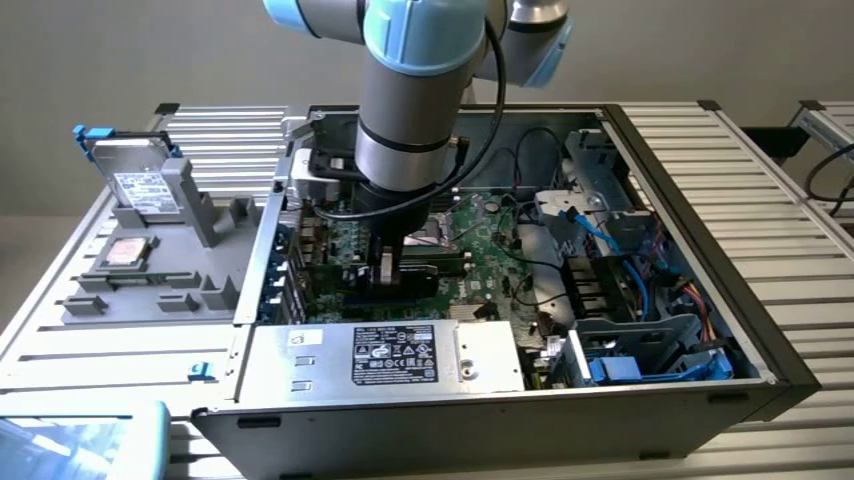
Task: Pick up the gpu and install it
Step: 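Insert the gpu into the slot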
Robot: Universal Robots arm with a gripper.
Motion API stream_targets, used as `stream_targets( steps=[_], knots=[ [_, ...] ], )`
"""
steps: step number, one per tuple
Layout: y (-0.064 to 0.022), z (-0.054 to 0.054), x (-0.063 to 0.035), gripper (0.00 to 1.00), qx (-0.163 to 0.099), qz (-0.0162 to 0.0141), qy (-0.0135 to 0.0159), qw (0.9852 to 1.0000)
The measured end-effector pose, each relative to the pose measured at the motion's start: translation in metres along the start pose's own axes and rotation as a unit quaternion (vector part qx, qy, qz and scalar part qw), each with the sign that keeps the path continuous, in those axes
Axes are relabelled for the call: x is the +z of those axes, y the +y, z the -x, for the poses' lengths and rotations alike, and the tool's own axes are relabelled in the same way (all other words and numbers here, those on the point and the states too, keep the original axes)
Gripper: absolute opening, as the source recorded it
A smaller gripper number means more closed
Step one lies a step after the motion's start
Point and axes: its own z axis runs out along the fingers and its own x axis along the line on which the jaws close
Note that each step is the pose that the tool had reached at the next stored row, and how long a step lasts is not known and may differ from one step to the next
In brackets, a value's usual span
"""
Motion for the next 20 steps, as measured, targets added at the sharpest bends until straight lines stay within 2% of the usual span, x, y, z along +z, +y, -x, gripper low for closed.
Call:
stream_targets(
  steps=[7, 20],
  knots=[
    [-0.0014, 0.0, 0.0001, 0.29, 0.0, 0.001, -0.0003, 1.0],
    [-0.0016, 0.0001, 0.0015, 0.29, 0.0, 0.0005, -0.0006, 1.0]
  ],
)
